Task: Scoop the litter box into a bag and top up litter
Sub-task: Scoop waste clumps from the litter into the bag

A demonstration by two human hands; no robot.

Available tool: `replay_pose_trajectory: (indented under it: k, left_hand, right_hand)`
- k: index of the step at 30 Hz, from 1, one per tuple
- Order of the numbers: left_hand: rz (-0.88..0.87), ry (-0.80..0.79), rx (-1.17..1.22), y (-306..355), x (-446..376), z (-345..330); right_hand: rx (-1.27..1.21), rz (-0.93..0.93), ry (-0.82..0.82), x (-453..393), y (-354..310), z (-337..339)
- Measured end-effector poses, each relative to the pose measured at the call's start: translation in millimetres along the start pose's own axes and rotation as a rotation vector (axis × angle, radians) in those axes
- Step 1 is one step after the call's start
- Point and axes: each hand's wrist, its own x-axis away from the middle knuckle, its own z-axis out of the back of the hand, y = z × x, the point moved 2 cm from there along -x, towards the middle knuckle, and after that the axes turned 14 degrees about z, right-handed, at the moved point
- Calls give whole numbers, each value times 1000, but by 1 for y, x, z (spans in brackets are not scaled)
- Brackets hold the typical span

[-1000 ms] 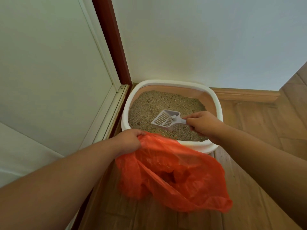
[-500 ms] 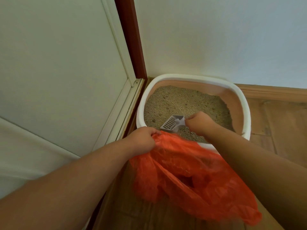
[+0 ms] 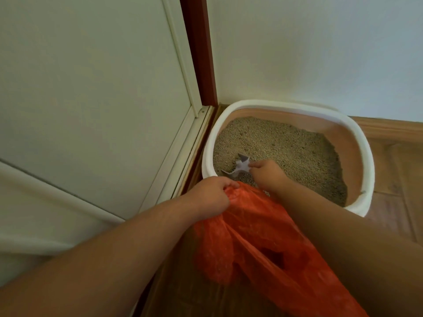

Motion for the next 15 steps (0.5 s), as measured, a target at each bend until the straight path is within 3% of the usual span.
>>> replay_pose_trajectory:
  k: [6,15]
  left_hand:
    - [13,13,-16,-4,1,1]
    - [-2,22,-26,15,7,-7]
  right_hand:
    - [-268,-95,83,5,19,8]
    - [-422,-11,236,36,44,87]
